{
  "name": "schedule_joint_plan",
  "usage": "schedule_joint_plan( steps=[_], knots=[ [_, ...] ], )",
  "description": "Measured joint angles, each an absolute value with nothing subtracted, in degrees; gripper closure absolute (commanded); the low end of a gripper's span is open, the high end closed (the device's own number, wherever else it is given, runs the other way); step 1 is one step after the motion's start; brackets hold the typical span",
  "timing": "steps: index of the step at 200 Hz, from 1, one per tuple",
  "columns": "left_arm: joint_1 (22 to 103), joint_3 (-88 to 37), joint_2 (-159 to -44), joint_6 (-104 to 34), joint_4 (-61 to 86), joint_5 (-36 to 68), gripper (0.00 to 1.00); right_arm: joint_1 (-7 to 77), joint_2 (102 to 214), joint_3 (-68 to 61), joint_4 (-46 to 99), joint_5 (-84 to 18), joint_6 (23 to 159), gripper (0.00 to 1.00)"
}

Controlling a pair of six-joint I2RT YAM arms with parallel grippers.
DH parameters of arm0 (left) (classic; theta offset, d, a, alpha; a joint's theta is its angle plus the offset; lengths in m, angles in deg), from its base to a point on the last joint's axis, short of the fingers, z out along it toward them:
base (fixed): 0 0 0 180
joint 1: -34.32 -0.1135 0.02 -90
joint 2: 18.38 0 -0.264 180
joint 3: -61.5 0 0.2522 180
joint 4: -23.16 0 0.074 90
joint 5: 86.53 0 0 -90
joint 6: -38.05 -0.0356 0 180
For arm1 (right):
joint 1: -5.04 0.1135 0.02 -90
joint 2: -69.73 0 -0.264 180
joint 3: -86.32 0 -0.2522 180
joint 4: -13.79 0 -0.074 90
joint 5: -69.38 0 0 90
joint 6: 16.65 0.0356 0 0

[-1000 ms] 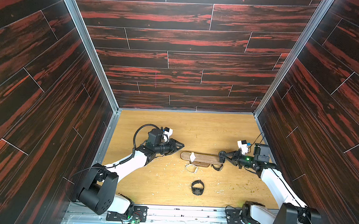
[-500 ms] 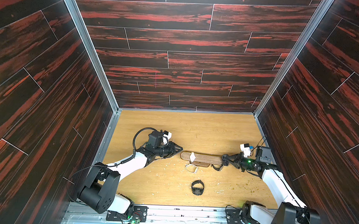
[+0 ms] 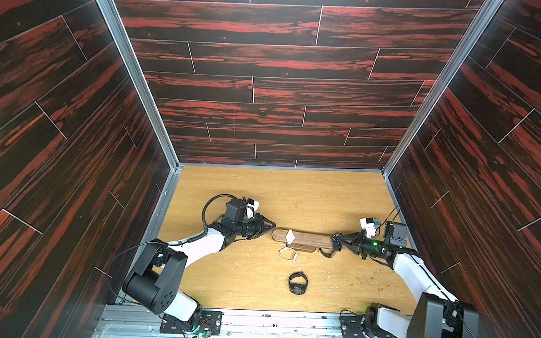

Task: Place watch on stand
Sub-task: Place the watch on the stand.

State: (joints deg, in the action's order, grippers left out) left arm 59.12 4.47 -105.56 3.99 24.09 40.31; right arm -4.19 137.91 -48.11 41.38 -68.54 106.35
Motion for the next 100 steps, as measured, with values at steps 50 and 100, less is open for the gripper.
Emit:
schedule_joint_plan(
  steps=[50, 100],
  knots=[
    [59.12, 4.47, -106.89, 5.22, 26.26, 40.51, 0.72, -4.04, 139.46, -48.28, 41.16, -68.28, 106.33, 1.00],
    [59.12, 4.47, -109.58, 7.29, 29.58, 40.88, 0.72, 1.60, 141.41, -48.26, 38.53, -67.69, 107.11, 1.00]
  ],
)
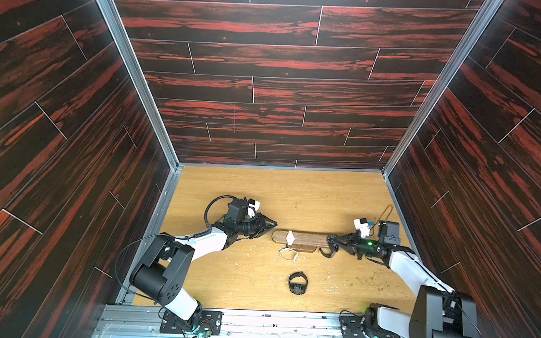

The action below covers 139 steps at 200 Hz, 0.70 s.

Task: Place watch on stand
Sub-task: Place the watch on the stand.

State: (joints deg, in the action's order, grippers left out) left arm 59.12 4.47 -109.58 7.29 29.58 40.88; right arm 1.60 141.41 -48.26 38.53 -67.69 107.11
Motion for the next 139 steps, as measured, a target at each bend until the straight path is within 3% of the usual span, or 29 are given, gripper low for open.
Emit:
schedule_joint_plan(
  steps=[139],
  knots=[
    [59.01, 5.67, -109.45, 7.84, 30.24, 40.64, 0.72, 14.06, 147.31, -47.56, 27.74, -66.62, 111.42, 1.00]
  ],
)
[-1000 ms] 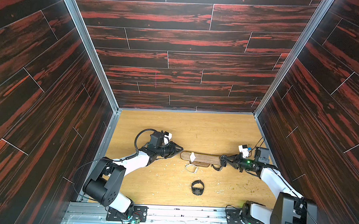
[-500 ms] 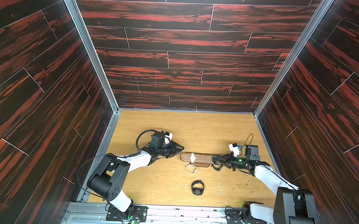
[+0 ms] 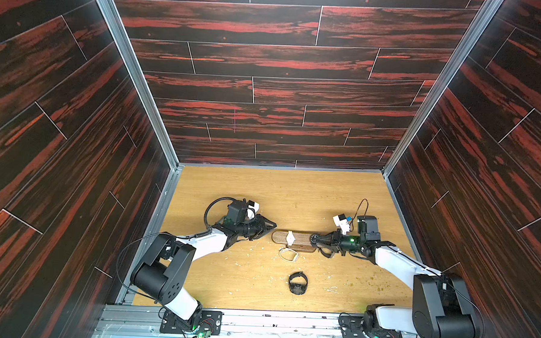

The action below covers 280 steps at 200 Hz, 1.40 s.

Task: Place watch on stand
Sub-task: Place the watch on the stand.

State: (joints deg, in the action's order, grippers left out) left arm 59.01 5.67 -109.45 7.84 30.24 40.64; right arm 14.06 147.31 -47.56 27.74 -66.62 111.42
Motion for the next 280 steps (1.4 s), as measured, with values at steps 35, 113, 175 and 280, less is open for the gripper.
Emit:
schedule_joint_plan(
  steps=[35, 113, 175, 280],
  knots=[
    [59.01, 5.67, -109.40, 7.84, 30.24, 40.51, 0.73, 15.50, 148.38, -47.10, 26.51, -66.62, 111.99, 1.00],
    [59.01, 5.67, -109.40, 7.84, 30.24, 40.51, 0.72, 18.51, 150.65, -45.24, 25.38, -65.94, 112.82, 1.00],
    [59.01, 5.67, -109.40, 7.84, 30.24, 40.51, 0.72, 19.19, 150.79, -44.94, 25.64, -64.00, 113.28, 0.76],
    [59.01, 5.65, -108.94, 7.38, 29.62, 40.49, 0.73, 19.52, 149.04, -43.78, 29.27, -62.62, 112.23, 0.60]
  ],
)
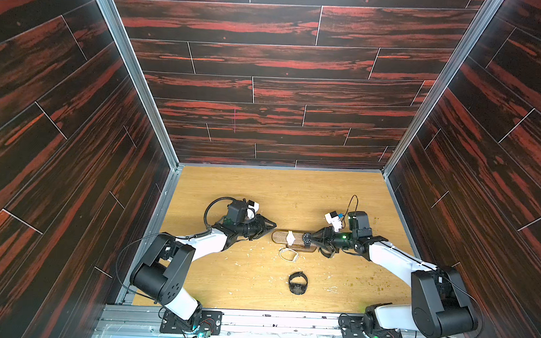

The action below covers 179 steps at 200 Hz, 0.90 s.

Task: Place watch on stand
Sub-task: Place the watch on the stand.

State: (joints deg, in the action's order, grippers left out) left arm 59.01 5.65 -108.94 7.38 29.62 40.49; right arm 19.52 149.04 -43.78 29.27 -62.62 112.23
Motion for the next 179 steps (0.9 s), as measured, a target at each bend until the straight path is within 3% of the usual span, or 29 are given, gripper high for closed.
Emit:
schedule_joint_plan(
  steps=[91, 122, 143, 168, 179],
  knots=[
    [58.90, 4.08, -107.17, 4.54, 24.22, 40.01, 0.73, 19.69, 143.51, -40.63, 41.94, -51.08, 107.72, 0.59],
    [58.75, 3.62, -106.06, 3.66, 23.24, 39.68, 0.73, 23.19, 143.62, -36.92, 45.55, -44.94, 105.39, 0.60],
    [58.70, 3.55, -105.84, 3.34, 22.89, 39.39, 0.73, 26.89, 144.10, -34.10, 46.86, -41.20, 104.14, 0.66],
    [58.64, 3.55, -105.71, 3.07, 22.63, 39.26, 0.73, 30.84, 145.69, -31.15, 47.15, -37.53, 102.44, 0.92],
    [58.64, 3.55, -105.69, 2.99, 22.56, 39.24, 0.73, 32.22, 146.68, -30.31, 47.10, -36.24, 102.81, 0.98]
  ],
)
